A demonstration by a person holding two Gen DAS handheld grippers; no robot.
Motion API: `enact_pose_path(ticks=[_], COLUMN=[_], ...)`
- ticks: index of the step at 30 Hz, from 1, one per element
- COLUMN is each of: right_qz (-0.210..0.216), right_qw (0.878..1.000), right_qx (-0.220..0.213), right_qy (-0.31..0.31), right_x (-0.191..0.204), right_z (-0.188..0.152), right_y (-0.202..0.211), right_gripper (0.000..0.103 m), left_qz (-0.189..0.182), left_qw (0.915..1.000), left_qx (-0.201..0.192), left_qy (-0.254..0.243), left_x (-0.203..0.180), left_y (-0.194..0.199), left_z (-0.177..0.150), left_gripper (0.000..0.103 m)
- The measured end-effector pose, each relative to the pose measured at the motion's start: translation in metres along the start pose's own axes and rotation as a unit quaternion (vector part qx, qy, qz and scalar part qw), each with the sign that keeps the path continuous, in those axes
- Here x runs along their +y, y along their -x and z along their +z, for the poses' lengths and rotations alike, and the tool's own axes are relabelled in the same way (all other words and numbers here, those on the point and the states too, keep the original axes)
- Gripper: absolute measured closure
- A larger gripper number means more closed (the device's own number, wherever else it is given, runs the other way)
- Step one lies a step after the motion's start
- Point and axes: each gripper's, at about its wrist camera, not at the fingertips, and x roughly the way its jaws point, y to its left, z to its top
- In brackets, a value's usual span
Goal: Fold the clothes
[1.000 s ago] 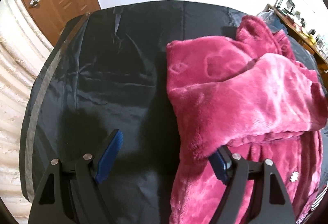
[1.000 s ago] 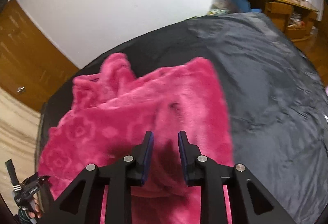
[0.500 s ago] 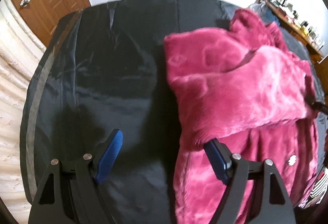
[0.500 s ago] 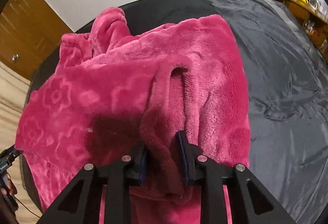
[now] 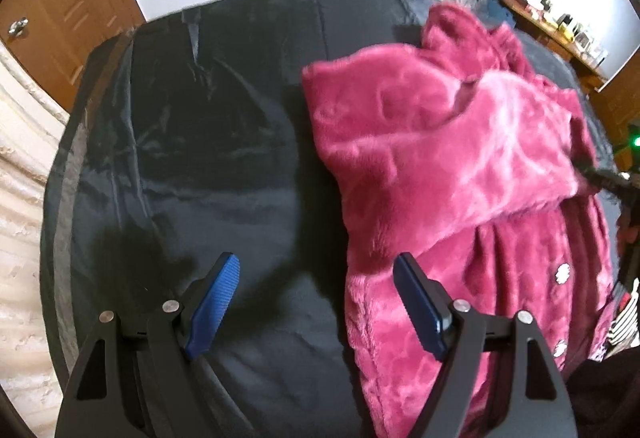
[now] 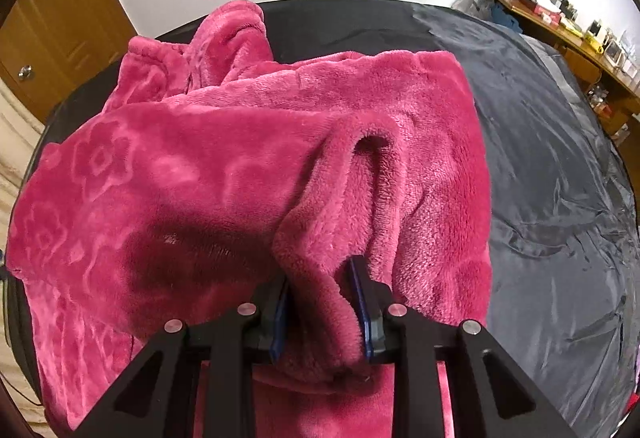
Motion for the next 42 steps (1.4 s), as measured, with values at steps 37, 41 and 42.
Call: enact_pose_path(ticks=[37,41,42], right_qz=[-0.004,-0.009,-0.003], right_qw=[1.0,0.998,0.997], right_qx=[-0.002,-0.06,-0.068], right_qy=[-0.016,-0.031,-0.032], right_x=[-0.001,-0.003,-0.002], right_z=[0.004,0.02,0.024], right_y=[0.008,0.032,0.034], right_gripper=[0.07,0.008,0.008], left_qz=[0.048,0.018,0.013], left_qw=[0.9962,0.9972,0.9975], left_qx=[-0.067,-0.073,-0.069], left_qy=[0.027,0.004,-0.004], left_x=[-0.044,-0.055,-0.058], left_y=[-0.073,-0.054,-0.053], left_z=[0.102,0.081,0.076], left_gripper=[0.008,0.008,0.008])
